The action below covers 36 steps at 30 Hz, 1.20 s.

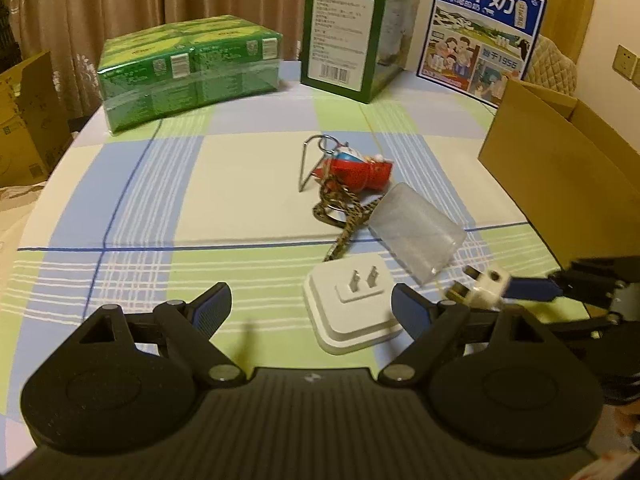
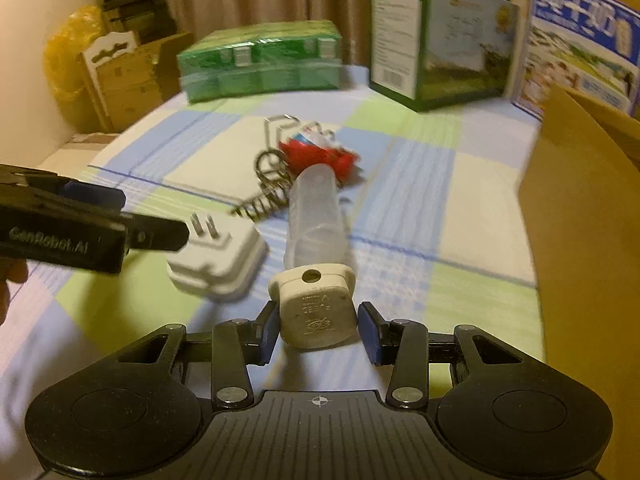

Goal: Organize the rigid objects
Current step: 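Lift the cream plug with the right tool while the left tool grasps the white square charger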

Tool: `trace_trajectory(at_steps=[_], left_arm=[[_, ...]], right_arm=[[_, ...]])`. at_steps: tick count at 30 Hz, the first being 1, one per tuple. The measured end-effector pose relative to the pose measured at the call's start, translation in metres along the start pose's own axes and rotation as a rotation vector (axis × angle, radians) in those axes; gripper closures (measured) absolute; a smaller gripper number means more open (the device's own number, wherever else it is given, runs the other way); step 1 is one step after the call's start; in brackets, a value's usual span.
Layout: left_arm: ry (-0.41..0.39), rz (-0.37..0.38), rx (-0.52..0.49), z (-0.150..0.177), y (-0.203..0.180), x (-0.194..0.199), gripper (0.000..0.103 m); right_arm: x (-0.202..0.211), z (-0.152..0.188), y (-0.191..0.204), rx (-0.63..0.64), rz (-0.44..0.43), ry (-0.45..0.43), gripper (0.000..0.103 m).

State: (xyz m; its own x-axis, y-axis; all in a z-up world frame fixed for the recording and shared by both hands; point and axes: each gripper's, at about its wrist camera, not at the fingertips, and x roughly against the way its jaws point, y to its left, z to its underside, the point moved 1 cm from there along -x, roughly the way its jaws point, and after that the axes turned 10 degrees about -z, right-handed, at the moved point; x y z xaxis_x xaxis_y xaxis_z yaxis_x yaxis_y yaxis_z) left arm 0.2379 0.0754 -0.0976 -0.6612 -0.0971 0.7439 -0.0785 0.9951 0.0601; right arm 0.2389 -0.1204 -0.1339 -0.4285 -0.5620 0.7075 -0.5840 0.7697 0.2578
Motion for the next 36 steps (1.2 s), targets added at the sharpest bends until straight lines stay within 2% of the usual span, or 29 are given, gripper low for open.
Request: trace_trajectory(at_steps=[3, 7, 9, 10, 13, 19, 22, 31, 36], left_arm=[[0.011, 0.013, -0.008, 0.002, -0.005, -0.003, 0.018], [0.004, 0.022, -0.027, 0.003, -0.012, -0.002, 0.018], [0.002, 0.021, -0.029, 0.004, -0.013, -0.003, 0.018], [0.004, 0.017, -0.027, 0.003, -0.013, -0.004, 0.018], [0.007, 0.011, -0.023, 0.004, -0.012, -0.005, 0.018], [0.014, 0.016, -0.034, 0.004, -0.015, -0.008, 0.018], [0.015, 0.023, -0.047, 0.005, -0.02, -0.01, 0.018], [-0.005, 0.024, -0.05, 0.003, -0.032, -0.019, 0.018], [0.006, 0.014, -0.064, 0.003, -0.039, -0.029, 0.018]], right_arm=[[0.01, 0.008, -0.003, -0.003, 0.028, 0.02, 0.063], [0.012, 0.013, -0.005, 0.036, 0.045, 0.005, 0.063], [0.01, 0.013, -0.004, 0.046, 0.046, -0.003, 0.056], [0.009, 0.013, -0.003, 0.049, 0.046, -0.005, 0.048], [0.005, 0.011, -0.003, 0.037, 0.037, -0.013, 0.045], [-0.001, 0.008, -0.003, 0.047, 0.032, 0.012, 0.045], [-0.002, 0.006, -0.003, 0.041, 0.031, 0.019, 0.059], [0.012, -0.003, -0.017, -0.05, 0.088, -0.027, 0.06], [0.014, -0.007, -0.022, -0.077, 0.088, -0.031, 0.06]])
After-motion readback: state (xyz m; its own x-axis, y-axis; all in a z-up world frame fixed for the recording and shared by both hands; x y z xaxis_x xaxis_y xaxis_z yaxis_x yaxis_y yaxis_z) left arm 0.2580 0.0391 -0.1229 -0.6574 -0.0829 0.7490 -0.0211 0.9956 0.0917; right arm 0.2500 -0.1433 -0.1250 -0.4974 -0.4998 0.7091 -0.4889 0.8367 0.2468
